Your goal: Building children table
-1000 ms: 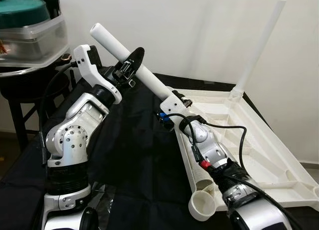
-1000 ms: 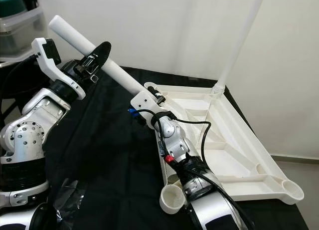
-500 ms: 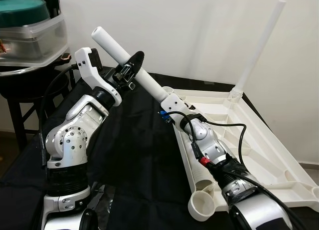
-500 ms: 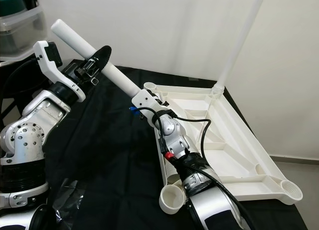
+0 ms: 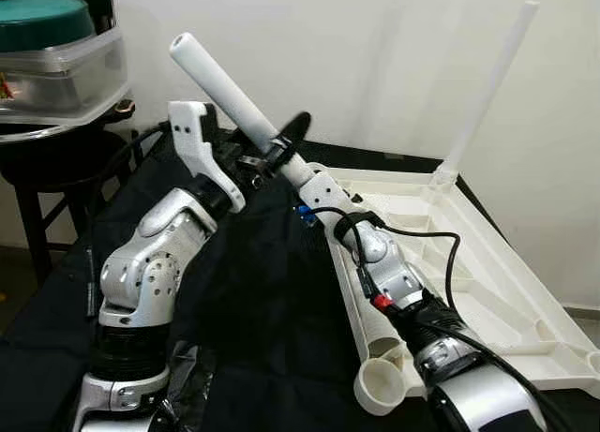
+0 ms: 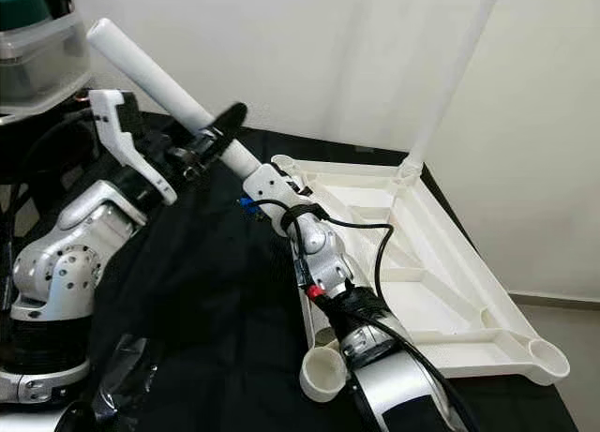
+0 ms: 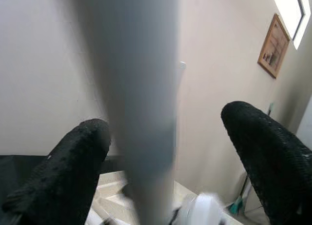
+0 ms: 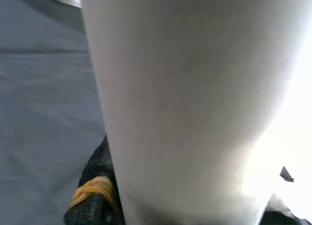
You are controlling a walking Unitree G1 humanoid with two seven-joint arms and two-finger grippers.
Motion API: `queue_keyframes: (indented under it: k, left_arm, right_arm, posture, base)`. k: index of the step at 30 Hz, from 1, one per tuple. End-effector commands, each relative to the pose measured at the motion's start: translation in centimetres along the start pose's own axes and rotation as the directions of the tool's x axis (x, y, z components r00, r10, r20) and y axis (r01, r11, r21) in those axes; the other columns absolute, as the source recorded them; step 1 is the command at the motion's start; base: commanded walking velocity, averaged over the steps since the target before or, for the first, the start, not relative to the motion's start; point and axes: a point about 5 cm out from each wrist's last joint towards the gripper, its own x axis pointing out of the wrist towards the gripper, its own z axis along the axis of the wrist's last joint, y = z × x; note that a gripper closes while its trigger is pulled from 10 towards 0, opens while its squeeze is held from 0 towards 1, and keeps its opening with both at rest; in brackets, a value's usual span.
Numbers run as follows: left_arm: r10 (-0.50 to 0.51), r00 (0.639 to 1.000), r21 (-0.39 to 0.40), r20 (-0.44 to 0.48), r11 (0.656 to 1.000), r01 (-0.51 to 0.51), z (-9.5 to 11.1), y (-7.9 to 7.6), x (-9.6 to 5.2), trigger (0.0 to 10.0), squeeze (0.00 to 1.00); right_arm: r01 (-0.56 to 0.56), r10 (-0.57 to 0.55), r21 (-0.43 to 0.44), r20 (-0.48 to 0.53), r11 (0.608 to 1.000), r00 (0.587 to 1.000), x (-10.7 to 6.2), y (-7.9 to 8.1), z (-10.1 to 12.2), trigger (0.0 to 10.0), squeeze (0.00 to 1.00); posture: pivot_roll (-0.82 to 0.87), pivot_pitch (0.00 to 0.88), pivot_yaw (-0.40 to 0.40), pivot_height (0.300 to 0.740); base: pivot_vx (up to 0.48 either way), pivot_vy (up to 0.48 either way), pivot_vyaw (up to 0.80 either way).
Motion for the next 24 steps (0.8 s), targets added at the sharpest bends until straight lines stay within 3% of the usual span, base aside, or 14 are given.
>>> queue_keyframes:
  k: [1, 3, 5, 7, 10, 11, 12, 13, 16, 17, 18, 20, 21, 24]
  left_arm:
    - [-0.016, 1.000, -0.002, 0.014, 1.000, 0.016, 0.5, -0.1, -0.4, 10.0, 1.00]
    - [-0.019, 1.000, -0.006, 0.016, 1.000, 0.019, 0.6, -0.1, -0.5, 10.0, 1.00]
    - [-0.010, 1.000, -0.018, 0.017, 1.000, 0.011, 0.8, 0.0, -0.5, 10.0, 1.00]
    - [-0.001, 1.000, -0.024, 0.010, 1.000, 0.001, 0.9, 0.2, -0.7, 10.0, 1.00]
    - [0.005, 1.000, -0.017, 0.003, 1.000, -0.005, 0.8, 0.4, -0.8, 10.0, 1.00]
    - [0.020, 1.000, -0.005, -0.007, 1.000, -0.020, 0.5, 0.5, -0.8, 10.0, 0.23]
    - [0.020, 1.000, -0.005, -0.007, 1.000, -0.020, 0.5, 0.5, -0.8, 10.0, 0.23]
    - [0.069, 0.997, 0.051, -0.036, 0.996, -0.067, -0.4, 1.1, -1.0, 10.0, 0.00]
    - [0.100, 0.993, 0.101, -0.069, 0.991, -0.093, -1.1, 1.3, -1.1, 10.0, 0.00]
    - [0.133, 0.988, 0.147, -0.077, 0.982, -0.120, -1.7, 1.5, -1.3, 10.0, 0.00]
    - [0.133, 0.988, 0.147, -0.077, 0.982, -0.120, -1.7, 1.5, -1.3, 10.0, 0.00]
    - [0.166, 0.976, 0.278, -0.140, 0.953, -0.122, -3.4, 1.7, -2.3, 10.0, 0.00]
    - [0.166, 0.976, 0.278, -0.140, 0.953, -0.122, -3.4, 1.7, -2.3, 10.0, 0.00]
    - [0.164, 0.959, 0.348, -0.229, 0.934, -0.077, -4.9, 1.6, -3.3, 10.0, 0.00]
  right_arm:
    - [0.092, -0.092, -0.003, -0.046, 0.996, 0.995, -0.4, -2.1, -1.3, 0.0, 0.00]
    - [0.103, -0.103, -0.006, -0.052, 0.995, 0.993, -0.5, -2.3, -1.4, 0.0, 0.00]
    - [0.153, -0.153, -0.004, -0.084, 0.988, 0.985, -0.7, -3.6, -2.2, 0.0, 0.00]
    - [0.254, -0.251, 0.006, -0.133, 0.967, 0.959, -1.3, -5.9, -3.3, 0.0, 0.00]
    - [0.302, -0.296, 0.016, -0.145, 0.953, 0.944, -1.6, -7.0, -3.7, 0.0, 0.00]
    - [0.351, -0.342, 0.032, -0.152, 0.936, 0.927, -1.9, -8.0, -3.9, 0.0, 0.00]
    - [0.351, -0.342, 0.032, -0.152, 0.936, 0.927, -1.9, -8.0, -3.9, 0.0, 0.00]
    - [0.440, -0.423, 0.092, -0.158, 0.893, 0.892, -2.7, -9.5, -4.2, 0.0, 0.00]
    - [0.462, -0.441, 0.165, -0.150, 0.871, 0.885, -3.0, -9.7, -4.2, 0.0, 0.00]
    - [0.457, -0.441, 0.257, -0.120, 0.852, 0.889, -3.2, -9.2, -3.9, 0.0, 0.00]
    - [0.457, -0.441, 0.257, -0.120, 0.852, 0.889, -3.2, -9.2, -3.9, 0.0, 0.00]
    - [0.371, -0.414, 0.504, -0.029, 0.780, 0.910, -3.6, -7.6, -2.3, 0.0, 0.00]
    - [0.371, -0.414, 0.504, -0.029, 0.780, 0.910, -3.6, -7.6, -2.3, 0.0, 0.00]
    - [0.245, -0.374, 0.641, 0.070, 0.728, 0.925, -4.0, -5.9, -0.3, 0.0, 0.00]
  posture:
    - [0.08, 0.000, -0.144, 0.740]
    - [0.08, 0.000, -0.144, 0.740]
    - [0.09, 0.000, -0.147, 0.740]
    - [0.09, 0.000, -0.145, 0.740]
    - [0.09, 0.000, -0.146, 0.740]
    - [0.09, 0.000, -0.142, 0.740]
    - [0.09, 0.000, -0.142, 0.740]
    - [0.08, 0.000, -0.139, 0.740]
    - [0.08, 0.000, -0.138, 0.740]
    - [0.08, 0.000, -0.133, 0.740]
    - [0.08, 0.000, -0.133, 0.740]
    - [0.08, 0.000, -0.126, 0.740]
    - [0.08, 0.000, -0.126, 0.740]
    - [0.07, 0.000, -0.120, 0.740]
  base:
    - [0.000, 0.000, 0.00]
    - [0.000, 0.000, 0.00]
    - [0.000, 0.000, 0.00]
    - [0.000, 0.000, 0.00]
    - [0.000, 0.000, 0.00]
    - [0.000, 0.000, 0.00]
    - [0.000, 0.000, 0.00]
    - [0.000, 0.000, 0.00]
    - [0.000, 0.000, 0.00]
    - [0.000, 0.000, 0.00]
    - [0.000, 0.000, 0.00]
    - [0.000, 0.000, 0.00]
    - [0.000, 0.000, 0.00]
    - [0.000, 0.000, 0.00]
